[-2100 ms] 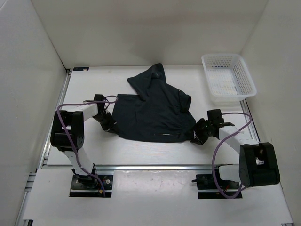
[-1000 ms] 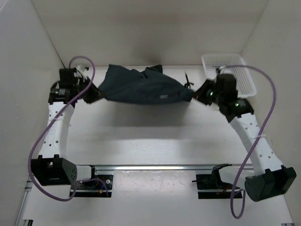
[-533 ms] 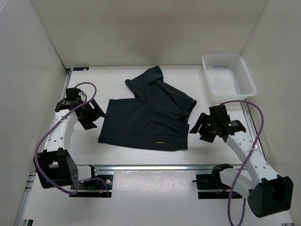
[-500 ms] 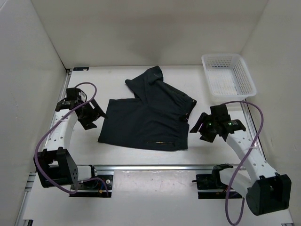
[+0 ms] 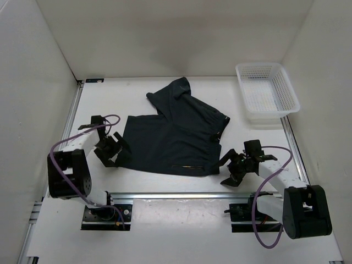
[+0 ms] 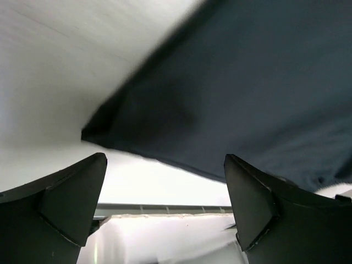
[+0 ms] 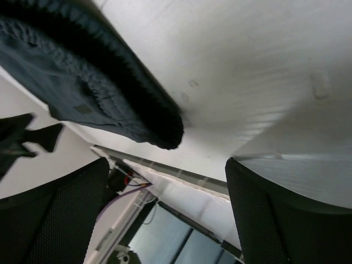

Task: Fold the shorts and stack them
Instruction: Flatten the shorts out

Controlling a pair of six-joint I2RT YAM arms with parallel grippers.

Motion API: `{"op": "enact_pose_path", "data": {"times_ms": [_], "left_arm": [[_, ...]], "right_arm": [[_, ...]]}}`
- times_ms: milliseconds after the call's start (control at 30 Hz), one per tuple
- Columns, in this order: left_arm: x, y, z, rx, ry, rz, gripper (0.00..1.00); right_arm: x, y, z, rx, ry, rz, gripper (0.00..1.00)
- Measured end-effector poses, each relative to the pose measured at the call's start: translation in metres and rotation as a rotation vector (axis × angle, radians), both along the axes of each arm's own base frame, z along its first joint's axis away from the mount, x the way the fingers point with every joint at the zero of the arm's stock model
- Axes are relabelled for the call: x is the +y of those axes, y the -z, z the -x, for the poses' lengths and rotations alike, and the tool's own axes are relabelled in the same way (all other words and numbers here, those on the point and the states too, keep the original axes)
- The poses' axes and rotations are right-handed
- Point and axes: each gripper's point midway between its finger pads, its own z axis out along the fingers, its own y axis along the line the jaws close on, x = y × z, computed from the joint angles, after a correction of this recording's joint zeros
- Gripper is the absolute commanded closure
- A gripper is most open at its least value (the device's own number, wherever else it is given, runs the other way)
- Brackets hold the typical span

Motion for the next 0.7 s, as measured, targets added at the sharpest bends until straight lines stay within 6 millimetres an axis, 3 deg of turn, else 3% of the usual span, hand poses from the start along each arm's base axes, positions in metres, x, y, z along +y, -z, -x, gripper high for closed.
{"op": "enact_pose_path", "data": {"times_ms": [133,233,267,300,367,400,533,600,700], "left_arm": [[-0.003,0.03,0.011,0.101,-0.022,0.019,0.19],[-0.005,0.032,0.009,0.116,-0.038,0.035,0.63],[-0.005,0.033,0.006,0.108,-0.039,0.032,0.79],[-0.004,0.034,0.003,0.104,-0.036,0.028,0.9],[-0.003,0.036,-0.004,0.097,-0.03,0.027,0.9],[-0.003,0.036,-0.008,0.095,-0.026,0.031,0.9],[-0.005,0.023,-0.034,0.039,-0.022,0.052,0.9],[-0.007,0.003,-0.059,-0.026,-0.017,0.074,0.9],[-0.009,-0.044,-0.112,-0.167,-0.01,0.102,0.9]], "right_arm": [[0.005,0.001,-0.005,-0.002,0.042,-0.044,0.21],[0.005,0.003,-0.012,-0.01,0.072,-0.044,0.39],[0.005,0.005,-0.016,-0.012,0.085,-0.037,0.55],[0.004,0.007,-0.019,-0.015,0.095,-0.031,0.64],[0.002,0.011,-0.024,-0.009,0.111,-0.015,0.92],[0.001,0.013,-0.027,0.003,0.123,-0.003,0.99],[-0.001,0.004,-0.056,-0.015,0.121,0.034,0.99],[-0.002,-0.015,-0.094,-0.075,0.122,0.045,0.99],[-0.007,-0.064,-0.168,-0.213,0.124,0.062,0.99]]}}
